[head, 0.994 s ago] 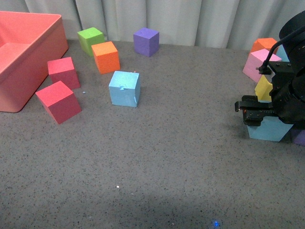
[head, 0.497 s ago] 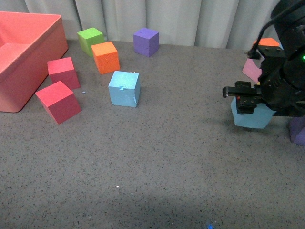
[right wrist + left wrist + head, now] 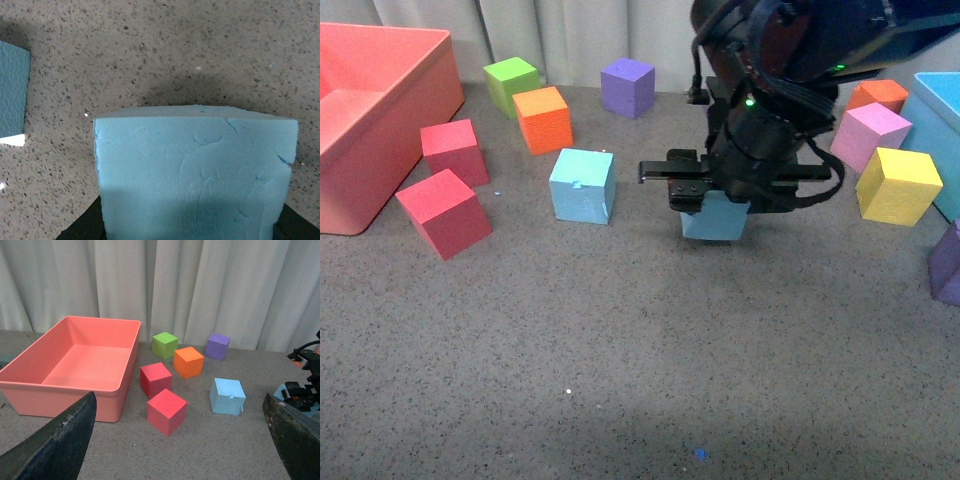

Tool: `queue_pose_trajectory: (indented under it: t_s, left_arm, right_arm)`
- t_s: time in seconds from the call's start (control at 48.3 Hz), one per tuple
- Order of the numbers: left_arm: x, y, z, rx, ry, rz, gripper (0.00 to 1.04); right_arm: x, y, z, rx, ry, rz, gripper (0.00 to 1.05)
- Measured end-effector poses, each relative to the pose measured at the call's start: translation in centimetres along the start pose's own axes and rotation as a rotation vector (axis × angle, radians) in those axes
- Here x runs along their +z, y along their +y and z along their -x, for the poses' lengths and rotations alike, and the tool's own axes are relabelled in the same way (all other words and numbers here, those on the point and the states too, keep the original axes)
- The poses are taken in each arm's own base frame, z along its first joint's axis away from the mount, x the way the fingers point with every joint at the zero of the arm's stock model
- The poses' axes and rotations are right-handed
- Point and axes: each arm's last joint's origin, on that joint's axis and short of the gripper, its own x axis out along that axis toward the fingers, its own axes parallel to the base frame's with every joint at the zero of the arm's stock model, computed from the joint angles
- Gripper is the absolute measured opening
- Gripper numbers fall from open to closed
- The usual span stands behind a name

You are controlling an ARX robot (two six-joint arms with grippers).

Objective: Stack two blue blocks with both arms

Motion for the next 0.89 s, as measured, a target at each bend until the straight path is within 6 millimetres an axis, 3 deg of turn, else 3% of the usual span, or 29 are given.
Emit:
queue_pose_trajectory:
  t_s: [0.228,0.29,0.559,0.622,0.767,0.891]
  left_arm:
    - [0.0,0.0,0.0,0.000,0.000,0.000,0.98]
    - [0.0,0.0,0.0,0.000,0.000,0.000,0.98]
    - [0.0,0.0,0.0,0.000,0.000,0.000,0.98]
    - [0.0,0.0,0.0,0.000,0.000,0.000,0.98]
    - [0.0,0.0,0.0,0.000,0.000,0.000,0.98]
    - [0.0,0.0,0.0,0.000,0.000,0.000,0.98]
  right_arm:
    - [1.2,1.9,-0.9,-0.025,0.024,0.005,0.48]
    - [1.3,2.1,-1.0,-0.027,0.031,0.004,0.60]
    - [1.6,2.3,-0.6,-0.016,-0.016,-0.011,0.92]
    - [1.7,2.2,0.0,-0.006,-0.050,-0.014,0.97]
    - [1.8,1.9,2.2,0.019,-0.126,-0.023,0.95]
    - [2.3,1.1,6.2,0.037,-0.385,-0.054,0.93]
